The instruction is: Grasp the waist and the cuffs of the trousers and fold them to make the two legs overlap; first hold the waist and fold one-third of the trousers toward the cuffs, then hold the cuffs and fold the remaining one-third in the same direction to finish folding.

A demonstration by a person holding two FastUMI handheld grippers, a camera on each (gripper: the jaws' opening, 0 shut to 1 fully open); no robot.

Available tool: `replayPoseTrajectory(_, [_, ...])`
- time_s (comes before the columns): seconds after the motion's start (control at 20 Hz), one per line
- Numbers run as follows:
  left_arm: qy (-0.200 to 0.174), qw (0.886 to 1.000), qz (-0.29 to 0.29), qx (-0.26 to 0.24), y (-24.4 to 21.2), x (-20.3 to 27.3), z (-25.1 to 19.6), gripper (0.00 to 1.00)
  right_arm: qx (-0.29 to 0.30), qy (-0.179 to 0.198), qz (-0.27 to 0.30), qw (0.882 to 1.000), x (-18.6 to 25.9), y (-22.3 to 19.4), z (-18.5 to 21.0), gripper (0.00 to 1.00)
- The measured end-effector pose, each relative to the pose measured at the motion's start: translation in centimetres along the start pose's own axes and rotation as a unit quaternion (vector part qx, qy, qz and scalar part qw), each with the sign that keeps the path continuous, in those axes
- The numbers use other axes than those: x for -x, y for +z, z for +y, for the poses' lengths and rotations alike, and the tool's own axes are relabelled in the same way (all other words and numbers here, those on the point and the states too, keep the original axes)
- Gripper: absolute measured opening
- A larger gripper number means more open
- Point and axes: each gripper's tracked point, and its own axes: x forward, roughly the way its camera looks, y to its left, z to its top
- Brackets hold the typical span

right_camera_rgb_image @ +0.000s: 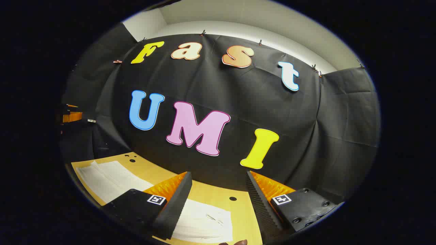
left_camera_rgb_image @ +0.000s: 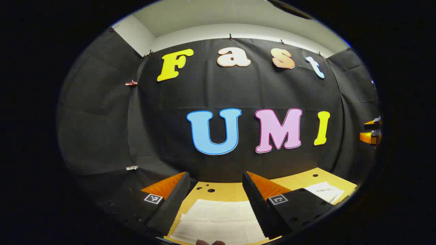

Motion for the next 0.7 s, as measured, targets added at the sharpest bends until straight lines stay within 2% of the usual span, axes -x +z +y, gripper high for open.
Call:
replayPoseTrajectory(0.6, [-0.006,1.0,0.016,-0.017,-1.9,0.7,1.1,0.96,0.018,0.006,0.02,1.0,0.6,-0.9,1.3,0.97])
replayPoseTrajectory(0.65, [-0.007,1.0,0.016,-0.017,-2.1,0.7,1.2,0.92,0.018,0.005,0.021,1.0,0.7,-0.9,1.4,0.97])
replayPoseTrajectory(0.7, [-0.012,1.0,0.017,-0.017,-2.2,0.7,1.3,0.96,0.019,0.005,0.023,1.0,0.7,-0.9,1.5,0.97])
